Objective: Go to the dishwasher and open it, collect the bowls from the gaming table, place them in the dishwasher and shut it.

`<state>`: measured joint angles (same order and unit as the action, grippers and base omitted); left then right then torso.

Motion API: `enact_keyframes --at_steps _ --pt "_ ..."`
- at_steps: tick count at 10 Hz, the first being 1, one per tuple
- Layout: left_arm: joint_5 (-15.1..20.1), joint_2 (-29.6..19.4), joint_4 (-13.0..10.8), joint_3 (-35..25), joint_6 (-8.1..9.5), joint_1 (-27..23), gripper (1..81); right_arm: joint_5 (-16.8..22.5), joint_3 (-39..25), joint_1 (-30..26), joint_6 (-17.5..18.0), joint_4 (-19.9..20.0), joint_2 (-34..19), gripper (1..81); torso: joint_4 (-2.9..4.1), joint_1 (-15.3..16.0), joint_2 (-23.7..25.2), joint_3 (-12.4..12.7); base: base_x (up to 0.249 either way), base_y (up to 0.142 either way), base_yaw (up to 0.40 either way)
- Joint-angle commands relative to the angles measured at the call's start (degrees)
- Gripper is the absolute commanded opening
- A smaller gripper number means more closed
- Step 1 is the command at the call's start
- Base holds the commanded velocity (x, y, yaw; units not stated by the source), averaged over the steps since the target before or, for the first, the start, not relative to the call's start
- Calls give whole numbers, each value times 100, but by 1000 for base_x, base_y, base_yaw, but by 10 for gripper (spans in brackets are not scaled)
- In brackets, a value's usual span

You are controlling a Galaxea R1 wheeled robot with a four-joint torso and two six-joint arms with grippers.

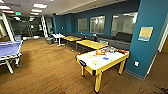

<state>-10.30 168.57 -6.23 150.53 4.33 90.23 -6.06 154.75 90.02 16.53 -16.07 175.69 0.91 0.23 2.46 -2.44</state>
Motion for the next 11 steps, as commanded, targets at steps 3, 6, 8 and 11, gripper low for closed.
enact_keyframes --at_steps 3,6,8,11 --pt "265 -42 -10 -15 -11 -220 811 228 -51 -269 -18 -2 39 811 0 0 0 0 0 0 0" --pt "257 -34 -19 -15 -11 -220 811 228 -51 -268 -18 -2 39 811 0 0 0 0 0 0 0" --pt "248 -42 -19 -15 -19 -212 811 228 -51 -260 -18 -2 39 811 0 0 0 0 0 0 0" --pt "248 -34 -36 -15 -20 -212 811 228 -51 -260 -18 -2 39 811 0 -11 4 2 96 0 0"
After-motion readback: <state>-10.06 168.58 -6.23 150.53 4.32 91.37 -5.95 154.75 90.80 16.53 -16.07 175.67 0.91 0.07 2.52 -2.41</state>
